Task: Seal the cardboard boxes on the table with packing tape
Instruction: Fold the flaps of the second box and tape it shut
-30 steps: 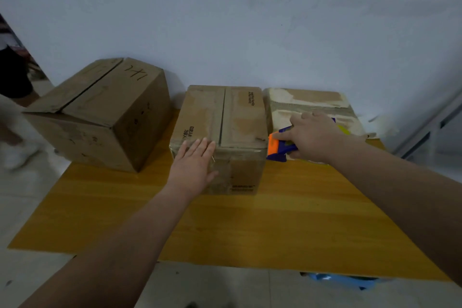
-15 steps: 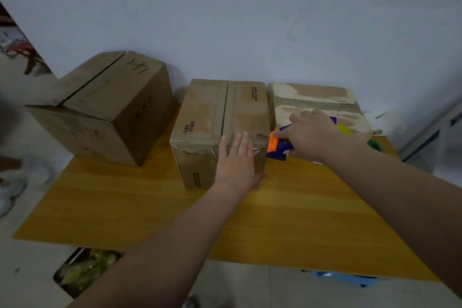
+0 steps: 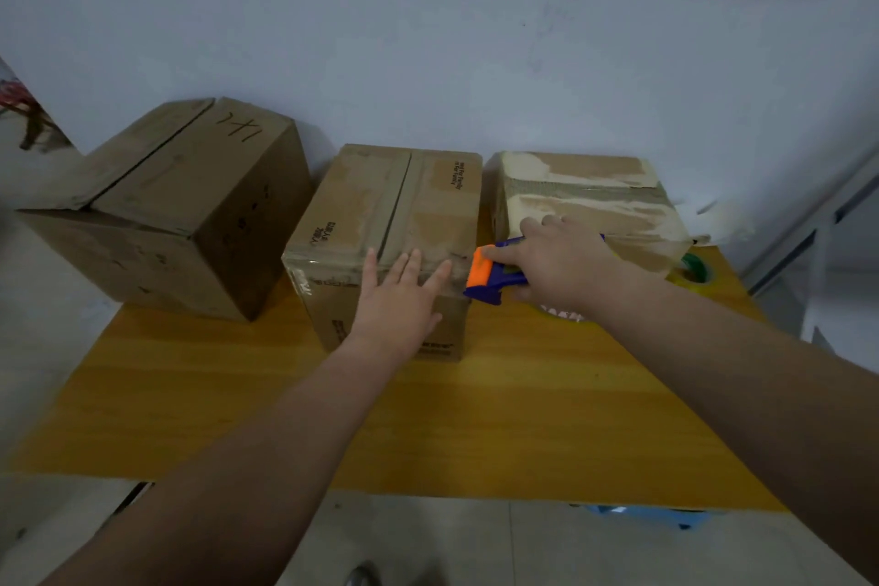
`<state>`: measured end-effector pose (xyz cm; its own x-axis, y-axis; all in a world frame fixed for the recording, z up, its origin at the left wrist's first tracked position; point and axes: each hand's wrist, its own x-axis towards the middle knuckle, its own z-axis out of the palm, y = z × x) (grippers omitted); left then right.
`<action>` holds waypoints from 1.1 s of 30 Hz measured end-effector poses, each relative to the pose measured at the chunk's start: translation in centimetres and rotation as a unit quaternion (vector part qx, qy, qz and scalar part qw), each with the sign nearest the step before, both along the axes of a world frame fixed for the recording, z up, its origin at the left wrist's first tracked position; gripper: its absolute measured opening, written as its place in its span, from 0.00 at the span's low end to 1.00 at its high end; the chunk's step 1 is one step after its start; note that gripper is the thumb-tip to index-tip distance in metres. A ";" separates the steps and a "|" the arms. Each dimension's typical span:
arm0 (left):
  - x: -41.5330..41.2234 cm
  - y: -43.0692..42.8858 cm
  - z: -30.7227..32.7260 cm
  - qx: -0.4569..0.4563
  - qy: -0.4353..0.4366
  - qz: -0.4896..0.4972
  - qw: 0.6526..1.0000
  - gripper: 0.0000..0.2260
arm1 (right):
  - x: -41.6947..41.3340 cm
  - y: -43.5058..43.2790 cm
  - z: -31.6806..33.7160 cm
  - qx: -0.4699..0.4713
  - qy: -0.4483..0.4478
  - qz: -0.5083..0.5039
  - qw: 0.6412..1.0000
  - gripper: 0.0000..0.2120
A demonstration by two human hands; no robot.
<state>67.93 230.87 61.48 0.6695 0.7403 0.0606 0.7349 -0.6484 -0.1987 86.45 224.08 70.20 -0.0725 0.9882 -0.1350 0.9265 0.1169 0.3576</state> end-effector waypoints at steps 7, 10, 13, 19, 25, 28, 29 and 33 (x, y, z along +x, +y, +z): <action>-0.1 0.2 -0.5 0.011 -0.008 0.003 1.000 0.31 | 7.6 -5.2 1.8 0.002 -0.064 0.005 0.998 0.38; 0.7 -0.2 -0.8 0.009 0.011 0.019 1.000 0.34 | 7.7 -5.8 1.1 0.009 -0.082 0.006 0.997 0.33; 1.3 -0.5 -0.8 0.015 0.045 0.027 0.999 0.35 | 6.8 -5.4 0.4 0.003 -0.091 0.011 0.996 0.31; 1.5 -0.9 -0.7 0.019 0.003 0.028 0.999 0.31 | 5.6 -4.4 -0.7 -0.033 -0.085 -0.006 0.996 0.28; 1.7 -0.6 -1.0 0.044 -0.021 -0.055 0.997 0.29 | 2.9 -1.9 -2.6 -0.085 -0.069 -0.045 0.993 0.21; 1.6 -0.1 -1.2 -0.013 -0.063 -0.056 0.996 0.27 | 1.7 -0.2 -4.2 -0.105 -0.047 -0.067 0.991 0.18; 1.5 0.0 -1.3 -0.021 -0.074 -0.056 0.995 0.27 | 1.4 0.3 -4.6 -0.107 -0.039 -0.073 0.991 0.18; 1.4 0.2 -1.4 -0.029 -0.109 -0.056 0.992 0.25 | 0.7 1.5 -5.8 -0.109 0.006 -0.082 0.991 0.18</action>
